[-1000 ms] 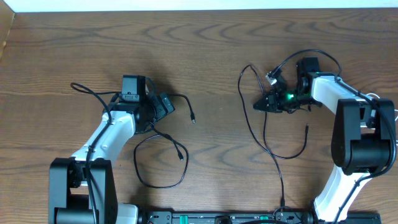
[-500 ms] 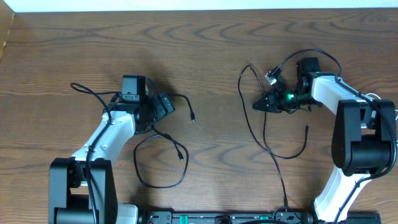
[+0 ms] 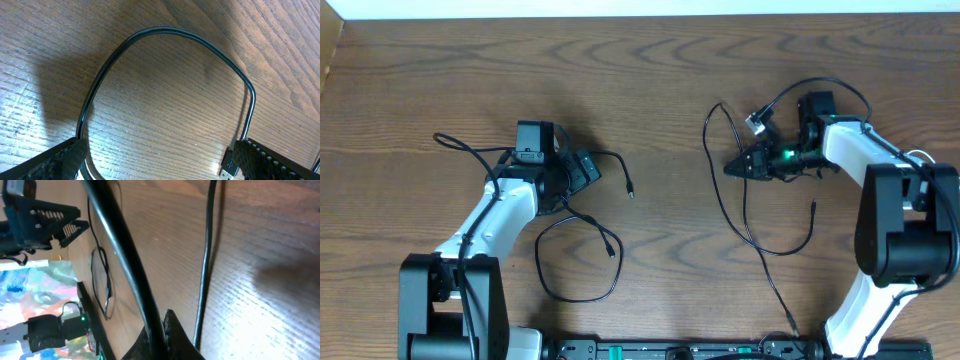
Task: Untangle cables
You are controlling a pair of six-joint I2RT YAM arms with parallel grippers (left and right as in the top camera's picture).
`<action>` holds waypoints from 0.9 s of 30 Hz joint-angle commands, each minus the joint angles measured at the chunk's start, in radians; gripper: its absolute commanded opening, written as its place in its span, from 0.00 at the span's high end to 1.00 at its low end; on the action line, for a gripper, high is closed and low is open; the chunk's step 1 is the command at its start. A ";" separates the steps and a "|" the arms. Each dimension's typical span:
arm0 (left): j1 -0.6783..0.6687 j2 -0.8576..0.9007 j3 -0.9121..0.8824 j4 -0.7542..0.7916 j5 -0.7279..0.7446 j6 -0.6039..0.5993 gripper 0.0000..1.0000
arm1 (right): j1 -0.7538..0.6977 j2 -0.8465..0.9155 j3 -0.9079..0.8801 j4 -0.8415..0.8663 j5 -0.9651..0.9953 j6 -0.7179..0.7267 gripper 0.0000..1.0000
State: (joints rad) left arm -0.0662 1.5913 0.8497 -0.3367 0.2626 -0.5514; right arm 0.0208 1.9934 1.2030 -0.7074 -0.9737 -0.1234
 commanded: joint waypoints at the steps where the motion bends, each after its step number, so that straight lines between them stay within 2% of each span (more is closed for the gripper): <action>1: 0.004 -0.010 0.011 -0.003 -0.014 0.009 0.01 | -0.002 -0.098 0.001 0.000 0.002 0.048 0.99; 7: 0.004 -0.010 0.011 -0.003 -0.014 0.009 0.01 | -0.001 -0.291 0.001 0.010 0.177 0.180 0.99; 13: 0.004 -0.010 0.011 -0.003 -0.014 0.009 0.01 | -0.001 -0.535 0.001 0.040 0.445 0.183 0.99; 20: 0.004 -0.010 0.011 -0.003 -0.014 0.009 0.01 | -0.001 -0.770 0.002 0.255 0.776 0.224 0.99; 24: 0.004 -0.010 0.011 -0.003 -0.014 0.009 0.02 | -0.001 -0.874 0.002 0.375 1.037 0.223 0.99; 27: 0.004 -0.010 0.011 -0.003 -0.014 0.009 0.01 | -0.003 -0.916 0.001 0.401 1.283 0.219 0.99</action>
State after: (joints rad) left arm -0.0662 1.5913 0.8497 -0.3367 0.2592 -0.5495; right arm 0.0208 1.1065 1.2018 -0.3149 -0.0254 0.0872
